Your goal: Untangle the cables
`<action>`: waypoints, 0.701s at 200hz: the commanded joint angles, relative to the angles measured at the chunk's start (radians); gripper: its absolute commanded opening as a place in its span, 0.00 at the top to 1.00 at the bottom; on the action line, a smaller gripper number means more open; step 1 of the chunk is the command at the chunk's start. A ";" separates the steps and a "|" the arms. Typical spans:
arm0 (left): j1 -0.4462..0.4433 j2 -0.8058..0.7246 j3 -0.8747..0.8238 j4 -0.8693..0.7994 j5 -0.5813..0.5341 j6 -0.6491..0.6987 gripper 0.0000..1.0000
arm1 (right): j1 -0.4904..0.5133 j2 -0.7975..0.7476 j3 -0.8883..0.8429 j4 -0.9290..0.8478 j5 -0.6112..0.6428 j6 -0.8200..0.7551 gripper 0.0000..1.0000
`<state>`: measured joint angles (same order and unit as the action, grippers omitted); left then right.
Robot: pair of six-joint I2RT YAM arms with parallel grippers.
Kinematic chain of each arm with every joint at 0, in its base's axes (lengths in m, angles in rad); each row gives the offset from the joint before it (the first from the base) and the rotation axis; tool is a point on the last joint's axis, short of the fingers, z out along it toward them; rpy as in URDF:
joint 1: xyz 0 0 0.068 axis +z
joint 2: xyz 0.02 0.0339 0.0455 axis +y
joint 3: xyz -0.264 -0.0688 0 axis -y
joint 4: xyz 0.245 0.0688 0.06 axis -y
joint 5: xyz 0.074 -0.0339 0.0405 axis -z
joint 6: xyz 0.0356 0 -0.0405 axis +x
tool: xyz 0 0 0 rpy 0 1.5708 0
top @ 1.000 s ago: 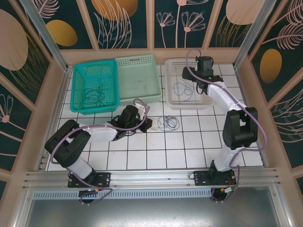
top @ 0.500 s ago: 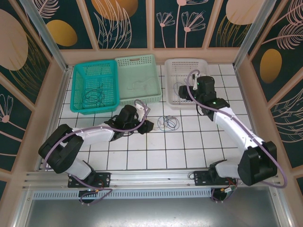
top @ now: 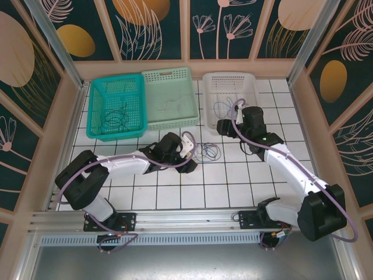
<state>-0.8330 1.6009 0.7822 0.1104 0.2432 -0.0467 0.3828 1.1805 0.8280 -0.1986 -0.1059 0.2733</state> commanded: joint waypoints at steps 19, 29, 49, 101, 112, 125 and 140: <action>-0.010 0.044 0.056 -0.050 -0.044 0.096 0.38 | 0.008 -0.036 -0.055 0.013 -0.048 0.064 0.26; -0.011 0.062 0.070 -0.061 -0.051 0.110 0.38 | 0.008 -0.029 -0.062 0.022 -0.067 0.080 0.26; -0.014 0.104 0.106 -0.079 -0.058 0.133 0.40 | 0.012 -0.010 -0.073 0.047 -0.108 0.112 0.27; -0.015 0.136 0.149 -0.098 -0.033 0.143 0.95 | 0.049 0.034 -0.096 0.100 -0.130 0.135 0.28; -0.015 0.119 0.142 -0.098 -0.030 0.141 1.00 | 0.055 0.039 -0.105 0.109 -0.142 0.130 0.28; -0.015 0.057 0.132 -0.105 -0.036 0.135 1.00 | 0.065 0.043 -0.117 0.121 -0.151 0.122 0.28; -0.015 -0.001 0.125 -0.116 -0.038 0.127 1.00 | 0.070 0.038 -0.134 0.135 -0.153 0.113 0.28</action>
<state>-0.8436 1.7096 0.9100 0.0174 0.2005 0.0837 0.4381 1.2144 0.7231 -0.1131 -0.2302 0.3847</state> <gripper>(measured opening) 0.066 0.720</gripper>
